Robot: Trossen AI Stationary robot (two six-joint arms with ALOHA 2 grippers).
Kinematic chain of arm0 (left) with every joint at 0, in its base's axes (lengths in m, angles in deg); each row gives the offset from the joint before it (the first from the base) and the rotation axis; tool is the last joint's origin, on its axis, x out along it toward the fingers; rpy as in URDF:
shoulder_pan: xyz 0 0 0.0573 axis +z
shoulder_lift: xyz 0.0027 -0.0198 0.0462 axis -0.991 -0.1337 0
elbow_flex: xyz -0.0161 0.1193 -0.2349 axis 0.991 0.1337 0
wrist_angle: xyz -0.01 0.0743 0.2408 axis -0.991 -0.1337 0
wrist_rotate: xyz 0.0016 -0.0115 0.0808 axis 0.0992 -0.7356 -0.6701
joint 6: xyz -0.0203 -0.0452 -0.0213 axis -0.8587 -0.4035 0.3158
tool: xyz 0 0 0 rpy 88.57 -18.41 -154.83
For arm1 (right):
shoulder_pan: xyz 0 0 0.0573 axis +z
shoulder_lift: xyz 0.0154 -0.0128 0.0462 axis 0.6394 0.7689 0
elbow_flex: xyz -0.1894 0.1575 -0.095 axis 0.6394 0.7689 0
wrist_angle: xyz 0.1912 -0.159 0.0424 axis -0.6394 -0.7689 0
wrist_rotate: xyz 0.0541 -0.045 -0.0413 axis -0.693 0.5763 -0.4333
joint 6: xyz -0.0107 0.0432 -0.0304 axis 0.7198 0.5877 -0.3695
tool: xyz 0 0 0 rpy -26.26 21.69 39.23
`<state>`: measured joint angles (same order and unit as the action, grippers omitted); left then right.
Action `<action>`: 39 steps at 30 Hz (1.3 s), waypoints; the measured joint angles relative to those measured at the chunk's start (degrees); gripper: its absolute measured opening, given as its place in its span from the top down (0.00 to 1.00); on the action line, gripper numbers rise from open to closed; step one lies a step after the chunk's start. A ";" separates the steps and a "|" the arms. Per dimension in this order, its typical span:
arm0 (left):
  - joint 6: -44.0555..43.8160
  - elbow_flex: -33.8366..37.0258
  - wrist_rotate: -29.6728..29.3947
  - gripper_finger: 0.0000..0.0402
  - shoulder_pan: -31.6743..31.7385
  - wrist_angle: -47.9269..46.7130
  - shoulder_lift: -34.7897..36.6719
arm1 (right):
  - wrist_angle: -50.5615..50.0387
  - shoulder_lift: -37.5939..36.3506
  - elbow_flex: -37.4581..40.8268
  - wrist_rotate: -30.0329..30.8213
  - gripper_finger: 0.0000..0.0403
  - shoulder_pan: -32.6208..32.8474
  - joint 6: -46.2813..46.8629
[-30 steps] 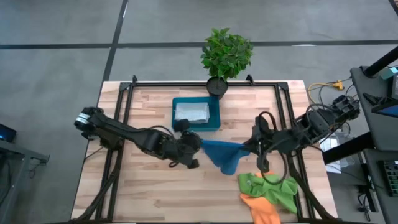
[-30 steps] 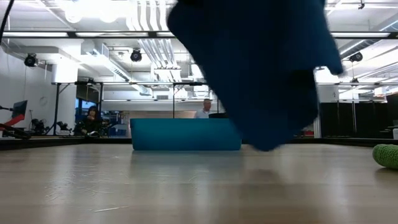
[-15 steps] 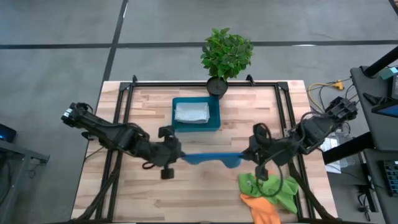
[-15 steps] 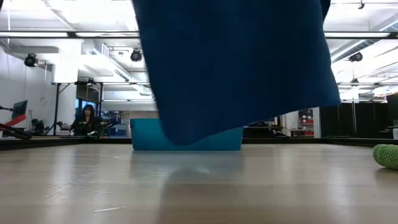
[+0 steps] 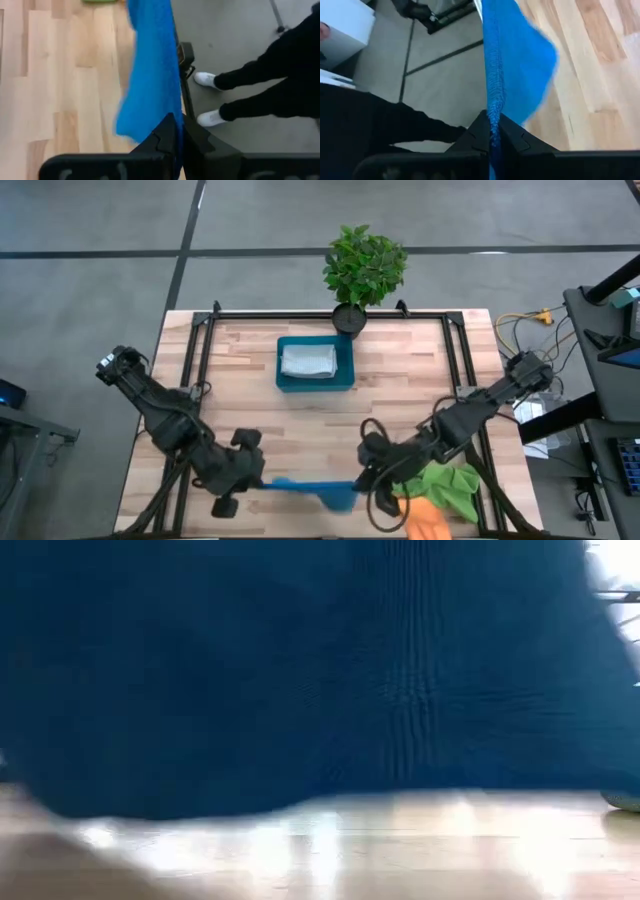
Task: Fold microfiber towels
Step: Fold the blue microfiber towel
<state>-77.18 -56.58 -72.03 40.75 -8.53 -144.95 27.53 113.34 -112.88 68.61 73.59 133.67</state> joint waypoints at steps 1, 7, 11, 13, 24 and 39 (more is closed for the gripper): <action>0.49 0.64 -1.18 1.00 -0.38 -0.36 0.00 | -0.13 0.69 0.02 -0.02 0.98 -0.10 0.00; 0.98 10.17 -4.79 1.00 1.00 -0.91 0.68 | -4.13 4.43 0.46 -0.24 0.98 -4.34 -3.54; -0.62 19.47 -6.87 1.00 3.48 2.44 0.66 | -7.70 7.80 1.24 -0.20 0.98 -7.67 -6.87; -1.55 23.78 -8.44 1.00 4.76 4.91 0.66 | -8.25 9.17 2.10 -0.20 0.98 -9.17 -8.26; -2.09 35.75 -16.32 1.00 11.79 12.19 0.68 | -8.65 12.09 10.93 5.46 0.98 -15.49 -9.28; 4.39 38.40 -20.47 1.00 20.32 14.50 0.68 | -7.34 12.09 15.93 13.37 0.98 -20.80 -9.72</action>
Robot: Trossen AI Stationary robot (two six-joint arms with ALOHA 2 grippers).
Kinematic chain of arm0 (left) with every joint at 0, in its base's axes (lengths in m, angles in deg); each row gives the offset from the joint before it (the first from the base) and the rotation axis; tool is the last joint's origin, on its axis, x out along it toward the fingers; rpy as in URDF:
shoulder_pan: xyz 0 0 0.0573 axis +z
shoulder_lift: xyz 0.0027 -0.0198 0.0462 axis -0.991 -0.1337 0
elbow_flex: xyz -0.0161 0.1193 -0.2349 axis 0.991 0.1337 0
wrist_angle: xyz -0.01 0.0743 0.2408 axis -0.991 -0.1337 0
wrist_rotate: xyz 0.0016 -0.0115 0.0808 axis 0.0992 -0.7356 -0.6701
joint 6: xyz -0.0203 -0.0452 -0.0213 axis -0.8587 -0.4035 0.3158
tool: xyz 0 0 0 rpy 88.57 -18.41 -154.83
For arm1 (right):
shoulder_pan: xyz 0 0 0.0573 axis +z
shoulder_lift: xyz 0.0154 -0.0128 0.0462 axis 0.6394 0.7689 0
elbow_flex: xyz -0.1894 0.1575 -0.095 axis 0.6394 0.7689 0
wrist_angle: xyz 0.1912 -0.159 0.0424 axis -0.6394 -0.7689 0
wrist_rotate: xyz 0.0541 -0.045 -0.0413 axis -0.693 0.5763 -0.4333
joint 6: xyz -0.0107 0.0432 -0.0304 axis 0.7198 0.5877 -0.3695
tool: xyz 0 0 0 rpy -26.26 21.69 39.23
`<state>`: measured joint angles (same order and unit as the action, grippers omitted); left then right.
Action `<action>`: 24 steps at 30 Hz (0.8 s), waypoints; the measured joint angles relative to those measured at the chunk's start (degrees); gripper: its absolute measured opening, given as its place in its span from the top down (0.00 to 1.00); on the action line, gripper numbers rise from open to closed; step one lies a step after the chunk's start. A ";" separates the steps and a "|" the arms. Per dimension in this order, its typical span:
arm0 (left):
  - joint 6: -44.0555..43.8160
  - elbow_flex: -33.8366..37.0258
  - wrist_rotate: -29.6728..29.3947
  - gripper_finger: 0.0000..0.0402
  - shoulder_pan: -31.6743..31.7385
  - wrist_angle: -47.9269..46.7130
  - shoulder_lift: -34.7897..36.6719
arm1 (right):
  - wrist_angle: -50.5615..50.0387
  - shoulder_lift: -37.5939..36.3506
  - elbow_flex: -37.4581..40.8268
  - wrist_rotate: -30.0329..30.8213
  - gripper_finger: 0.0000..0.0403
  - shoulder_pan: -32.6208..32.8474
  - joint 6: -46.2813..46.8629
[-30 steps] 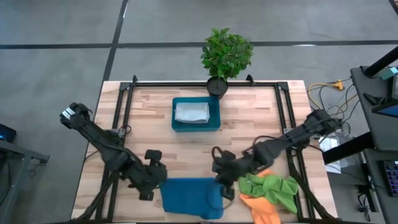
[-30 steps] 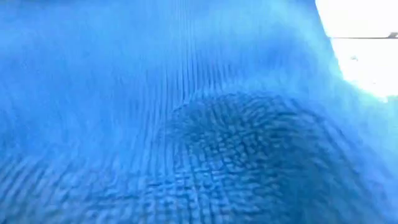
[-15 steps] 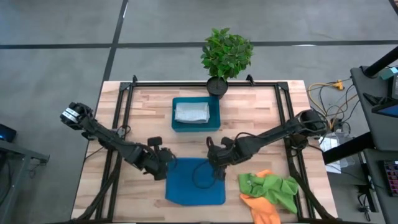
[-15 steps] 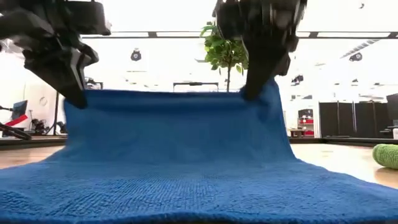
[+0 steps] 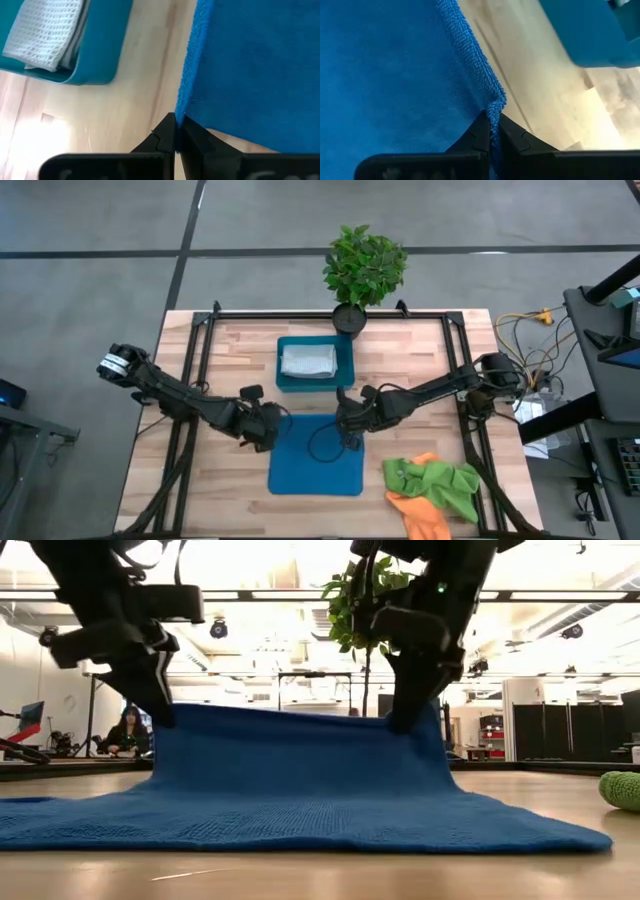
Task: Fold microfiber towels
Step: Fold the blue microfiber towel
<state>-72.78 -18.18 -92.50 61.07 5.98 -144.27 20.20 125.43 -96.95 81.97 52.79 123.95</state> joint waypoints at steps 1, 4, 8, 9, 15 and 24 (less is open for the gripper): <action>0.09 0.00 0.06 1.00 0.65 0.03 0.00 | 0.13 0.00 0.00 0.02 0.98 -0.23 -0.04; 0.06 0.00 0.50 1.00 1.67 0.15 0.00 | 0.28 0.00 0.00 0.13 0.98 -0.54 -0.59; 0.05 -0.33 3.29 1.00 1.18 0.37 0.59 | 0.73 -0.51 0.07 -1.36 0.98 -0.18 -2.36; -0.05 -0.41 3.62 1.00 0.73 0.38 0.98 | 0.82 -0.79 0.09 -1.58 0.98 0.16 -2.57; -1.20 -0.73 3.81 1.00 -3.42 1.69 4.70 | 2.65 -3.02 0.90 -1.14 0.98 3.45 -3.67; -2.88 -0.98 9.24 1.00 -10.15 6.25 6.15 | 7.09 -4.82 3.31 -2.82 0.98 9.90 -2.52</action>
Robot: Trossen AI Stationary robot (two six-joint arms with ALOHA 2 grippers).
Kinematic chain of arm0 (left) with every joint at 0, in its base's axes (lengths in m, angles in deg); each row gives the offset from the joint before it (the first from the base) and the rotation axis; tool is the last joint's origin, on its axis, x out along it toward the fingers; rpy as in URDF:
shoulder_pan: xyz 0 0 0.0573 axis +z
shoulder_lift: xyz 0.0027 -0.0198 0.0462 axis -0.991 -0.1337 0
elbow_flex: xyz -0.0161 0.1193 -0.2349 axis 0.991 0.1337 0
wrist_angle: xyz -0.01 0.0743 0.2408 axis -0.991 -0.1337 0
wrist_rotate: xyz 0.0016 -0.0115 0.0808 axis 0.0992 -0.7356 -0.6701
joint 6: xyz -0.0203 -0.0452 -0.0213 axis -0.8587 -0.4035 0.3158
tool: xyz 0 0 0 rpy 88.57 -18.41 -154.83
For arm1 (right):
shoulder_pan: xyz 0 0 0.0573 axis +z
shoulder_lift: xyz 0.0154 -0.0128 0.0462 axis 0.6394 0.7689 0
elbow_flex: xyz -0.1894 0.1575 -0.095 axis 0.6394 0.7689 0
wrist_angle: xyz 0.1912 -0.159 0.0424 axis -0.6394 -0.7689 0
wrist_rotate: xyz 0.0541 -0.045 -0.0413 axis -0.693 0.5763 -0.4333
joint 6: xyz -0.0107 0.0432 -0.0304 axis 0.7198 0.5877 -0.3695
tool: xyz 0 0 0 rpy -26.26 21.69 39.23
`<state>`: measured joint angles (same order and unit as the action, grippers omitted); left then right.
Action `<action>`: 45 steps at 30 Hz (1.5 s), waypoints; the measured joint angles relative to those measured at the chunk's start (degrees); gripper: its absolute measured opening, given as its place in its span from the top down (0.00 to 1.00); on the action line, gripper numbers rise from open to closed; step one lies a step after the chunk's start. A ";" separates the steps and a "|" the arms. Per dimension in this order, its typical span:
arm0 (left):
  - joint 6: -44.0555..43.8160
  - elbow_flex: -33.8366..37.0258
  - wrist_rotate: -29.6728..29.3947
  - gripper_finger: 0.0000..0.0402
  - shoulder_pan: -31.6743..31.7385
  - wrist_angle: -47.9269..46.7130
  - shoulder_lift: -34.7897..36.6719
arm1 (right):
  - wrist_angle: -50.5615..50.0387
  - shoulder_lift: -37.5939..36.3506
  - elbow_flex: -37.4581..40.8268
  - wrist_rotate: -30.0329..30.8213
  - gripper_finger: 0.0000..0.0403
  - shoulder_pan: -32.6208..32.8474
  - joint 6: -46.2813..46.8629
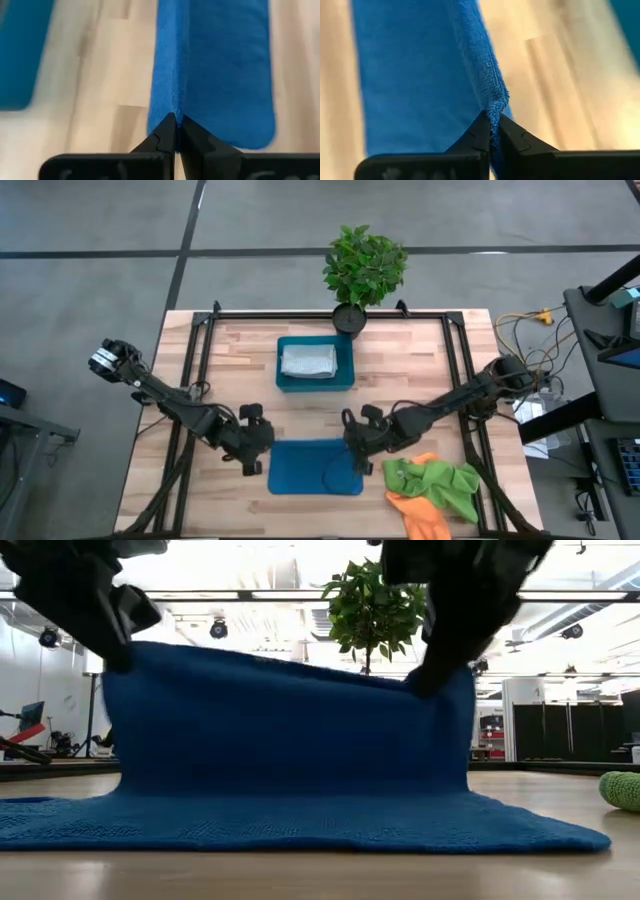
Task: Fold microfiber towels
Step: Fold the blue microfiber towel
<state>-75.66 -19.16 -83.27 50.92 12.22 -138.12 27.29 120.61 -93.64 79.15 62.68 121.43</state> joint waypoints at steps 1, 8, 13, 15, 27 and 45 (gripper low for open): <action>-1.03 0.00 0.07 1.00 -0.48 0.20 -0.21 | 1.00 -0.05 0.34 -0.32 0.98 0.67 0.35; -4.26 0.04 0.23 1.00 -3.24 0.54 -2.21 | 8.33 -0.10 3.01 -0.38 0.98 4.73 4.11; -5.02 0.20 2.61 1.00 -3.71 3.93 -4.41 | 14.86 -0.12 5.82 -1.95 0.98 6.14 7.70; -5.01 0.20 3.55 1.00 -3.89 5.63 -5.17 | 17.38 -0.12 7.11 -2.24 0.98 6.56 9.13; -5.09 0.24 7.64 1.00 -5.27 8.98 -7.99 | 25.97 -0.12 10.70 -6.11 0.98 7.78 10.77; -5.14 0.55 10.50 0.99 -5.58 8.91 -8.01 | 28.24 -0.12 11.16 -11.41 0.89 7.92 10.11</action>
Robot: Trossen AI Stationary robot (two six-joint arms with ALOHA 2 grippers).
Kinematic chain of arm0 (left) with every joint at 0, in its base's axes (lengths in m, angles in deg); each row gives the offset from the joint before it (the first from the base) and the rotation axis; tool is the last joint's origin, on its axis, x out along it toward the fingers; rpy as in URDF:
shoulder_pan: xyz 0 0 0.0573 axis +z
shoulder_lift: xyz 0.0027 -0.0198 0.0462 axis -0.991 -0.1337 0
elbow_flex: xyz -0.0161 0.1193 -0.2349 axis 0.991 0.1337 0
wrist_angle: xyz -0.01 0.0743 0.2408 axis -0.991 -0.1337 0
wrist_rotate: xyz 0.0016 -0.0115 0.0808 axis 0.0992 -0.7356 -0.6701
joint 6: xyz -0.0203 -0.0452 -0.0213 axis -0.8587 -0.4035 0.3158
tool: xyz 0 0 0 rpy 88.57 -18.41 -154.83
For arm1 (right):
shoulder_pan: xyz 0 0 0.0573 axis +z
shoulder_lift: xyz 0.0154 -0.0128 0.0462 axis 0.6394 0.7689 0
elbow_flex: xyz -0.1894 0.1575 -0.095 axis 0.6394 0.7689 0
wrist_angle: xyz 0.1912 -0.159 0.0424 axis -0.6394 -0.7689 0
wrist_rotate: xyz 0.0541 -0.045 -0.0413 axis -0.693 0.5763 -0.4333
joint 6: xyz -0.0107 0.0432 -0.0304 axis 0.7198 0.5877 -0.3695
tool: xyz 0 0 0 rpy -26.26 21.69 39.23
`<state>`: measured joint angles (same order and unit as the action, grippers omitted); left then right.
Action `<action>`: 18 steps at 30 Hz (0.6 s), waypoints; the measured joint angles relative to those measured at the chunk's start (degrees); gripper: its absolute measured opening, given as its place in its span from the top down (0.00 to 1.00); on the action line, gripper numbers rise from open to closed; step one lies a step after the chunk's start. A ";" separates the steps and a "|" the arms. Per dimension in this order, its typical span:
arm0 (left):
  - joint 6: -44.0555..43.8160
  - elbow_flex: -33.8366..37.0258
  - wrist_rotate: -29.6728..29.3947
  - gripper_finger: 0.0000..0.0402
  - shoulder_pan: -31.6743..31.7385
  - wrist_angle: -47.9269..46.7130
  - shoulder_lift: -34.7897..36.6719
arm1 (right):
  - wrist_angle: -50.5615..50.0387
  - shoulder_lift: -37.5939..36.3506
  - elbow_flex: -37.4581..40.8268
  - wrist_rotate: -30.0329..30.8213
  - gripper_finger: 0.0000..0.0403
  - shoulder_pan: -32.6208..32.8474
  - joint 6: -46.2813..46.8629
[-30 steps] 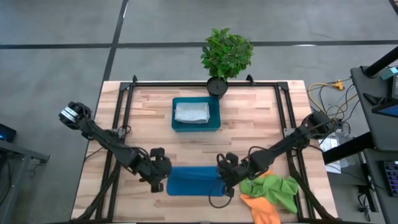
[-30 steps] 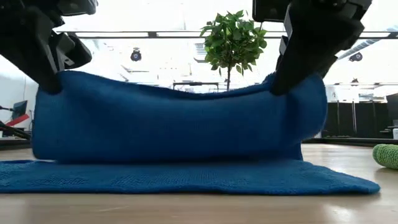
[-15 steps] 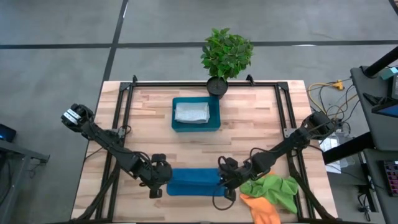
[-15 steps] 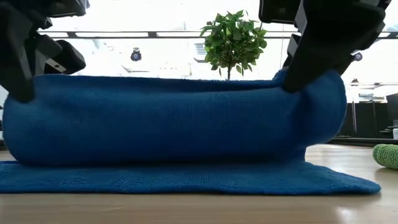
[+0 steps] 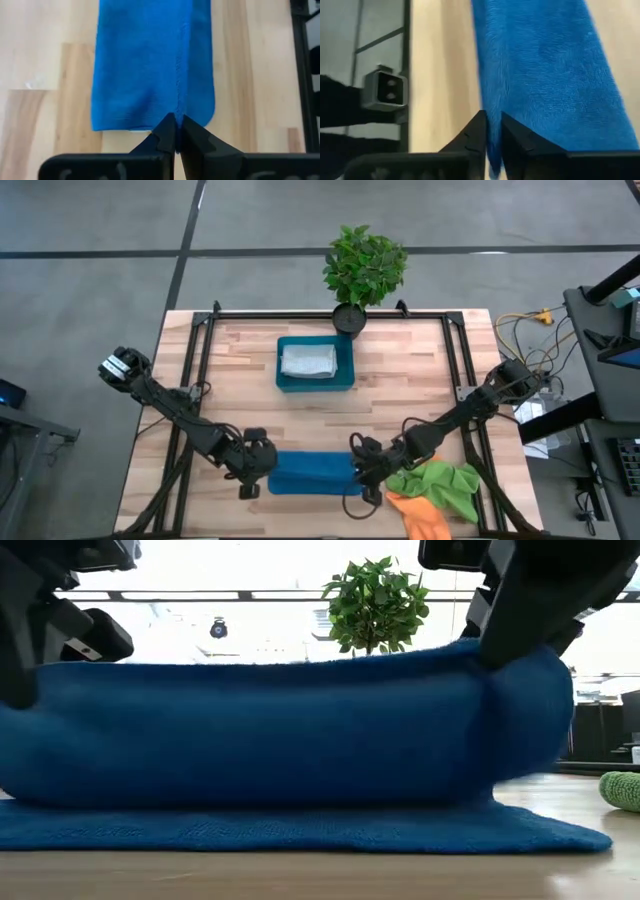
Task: Fold microfiber towels
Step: Fold the blue microfiber towel
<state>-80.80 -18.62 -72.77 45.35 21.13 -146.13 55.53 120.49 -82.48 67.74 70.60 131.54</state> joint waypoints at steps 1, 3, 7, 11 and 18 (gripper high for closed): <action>0.07 0.02 0.42 0.98 0.00 -0.01 0.00 | 0.11 0.00 0.00 -0.86 0.87 0.00 0.00; 0.05 0.02 1.69 0.95 0.00 0.04 0.00 | 0.22 0.00 0.00 -1.90 0.82 0.00 0.05; 0.09 0.02 3.41 0.86 0.00 2.05 0.08 | 0.27 0.00 0.00 -2.20 0.73 0.00 0.26; -0.88 -0.23 3.81 0.79 0.00 5.42 0.72 | 0.22 0.00 0.00 -2.19 0.67 0.00 0.52; -2.86 -0.06 2.75 0.77 0.22 6.17 0.99 | -2.35 0.02 0.06 -1.99 0.65 0.00 0.92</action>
<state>-83.66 -18.67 -70.02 45.57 27.30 -145.14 53.18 120.51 -82.42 65.75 70.60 132.46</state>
